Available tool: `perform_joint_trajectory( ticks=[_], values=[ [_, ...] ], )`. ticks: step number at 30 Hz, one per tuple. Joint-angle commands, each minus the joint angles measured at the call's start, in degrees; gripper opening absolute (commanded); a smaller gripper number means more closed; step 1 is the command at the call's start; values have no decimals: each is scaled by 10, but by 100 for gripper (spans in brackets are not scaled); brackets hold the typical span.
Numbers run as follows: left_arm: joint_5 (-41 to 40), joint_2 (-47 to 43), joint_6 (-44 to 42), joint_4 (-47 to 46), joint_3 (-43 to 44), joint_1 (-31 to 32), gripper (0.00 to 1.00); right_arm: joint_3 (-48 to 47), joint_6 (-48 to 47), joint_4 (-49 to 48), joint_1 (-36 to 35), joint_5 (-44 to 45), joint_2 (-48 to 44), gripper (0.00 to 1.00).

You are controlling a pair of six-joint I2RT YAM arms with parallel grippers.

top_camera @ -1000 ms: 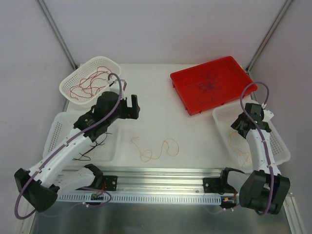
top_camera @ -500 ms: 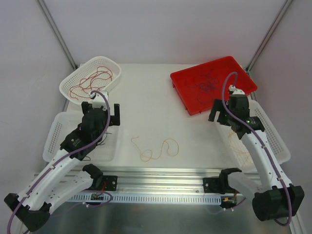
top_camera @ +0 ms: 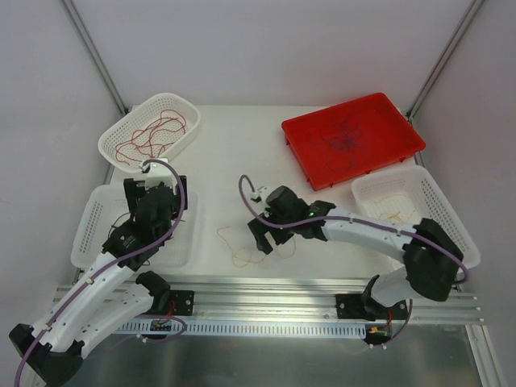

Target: Untangle the cables

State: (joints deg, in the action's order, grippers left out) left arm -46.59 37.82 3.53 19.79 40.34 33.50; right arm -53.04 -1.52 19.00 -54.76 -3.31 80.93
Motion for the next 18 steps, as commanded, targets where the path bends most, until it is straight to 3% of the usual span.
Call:
perform_joint_trajectory(
  ticks=[1, 6, 14, 18],
  values=[
    [-57, -9, 3, -19, -5, -11, 99, -49, -18, -68, -42, -22, 72, 97],
    [-60, -26, 17, -19, -12, -15, 99, -101, -41, -73, -92, -16, 177, 97],
    [-50, -45, 31, -21, -17, -30, 99, -137, -54, -61, -126, -3, 249, 99],
    [-39, -41, 33, -21, -17, -36, 99, -136, -57, -41, -126, 30, 263, 79]
  ],
)
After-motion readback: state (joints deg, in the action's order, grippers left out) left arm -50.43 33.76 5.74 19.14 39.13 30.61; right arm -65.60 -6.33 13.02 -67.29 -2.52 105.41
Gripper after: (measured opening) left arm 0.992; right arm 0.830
